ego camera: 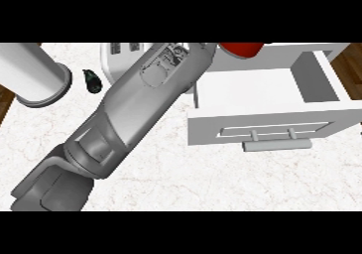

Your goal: Pick up the can, place it into the drawer and close the drawer

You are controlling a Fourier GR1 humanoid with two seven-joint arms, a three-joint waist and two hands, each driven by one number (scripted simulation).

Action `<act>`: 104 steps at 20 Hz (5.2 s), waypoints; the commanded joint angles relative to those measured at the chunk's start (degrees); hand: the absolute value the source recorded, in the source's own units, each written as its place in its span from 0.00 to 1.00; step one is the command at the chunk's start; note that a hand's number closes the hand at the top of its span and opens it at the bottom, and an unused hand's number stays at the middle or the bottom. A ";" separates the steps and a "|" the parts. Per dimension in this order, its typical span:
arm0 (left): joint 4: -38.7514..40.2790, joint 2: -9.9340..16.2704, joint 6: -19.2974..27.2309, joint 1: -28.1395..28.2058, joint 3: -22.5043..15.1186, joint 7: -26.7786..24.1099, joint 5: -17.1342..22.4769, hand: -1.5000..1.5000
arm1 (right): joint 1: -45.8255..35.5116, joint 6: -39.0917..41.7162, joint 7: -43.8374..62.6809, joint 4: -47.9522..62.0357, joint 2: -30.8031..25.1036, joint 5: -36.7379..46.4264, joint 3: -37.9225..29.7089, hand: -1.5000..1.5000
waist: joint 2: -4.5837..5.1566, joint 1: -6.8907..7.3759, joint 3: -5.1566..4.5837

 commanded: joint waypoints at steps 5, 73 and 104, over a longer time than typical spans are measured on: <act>7.08 0.00 0.63 -1.48 -4.82 -3.73 5.96 1.00 | -5.84 -1.67 3.60 2.05 -2.41 -0.67 -2.00 0.00 | 0.39 -0.89 0.02; 9.00 1.26 15.72 -1.77 -16.53 -12.64 22.84 0.00 | -18.90 -10.81 -10.06 22.58 -13.15 61.76 20.73 0.00 | -0.35 3.57 -0.04; -24.86 25.32 12.32 15.79 -17.88 5.13 15.91 0.00 | -52.21 -45.73 -16.62 83.43 -8.00 71.51 6.89 0.00 | 0.04 6.99 0.05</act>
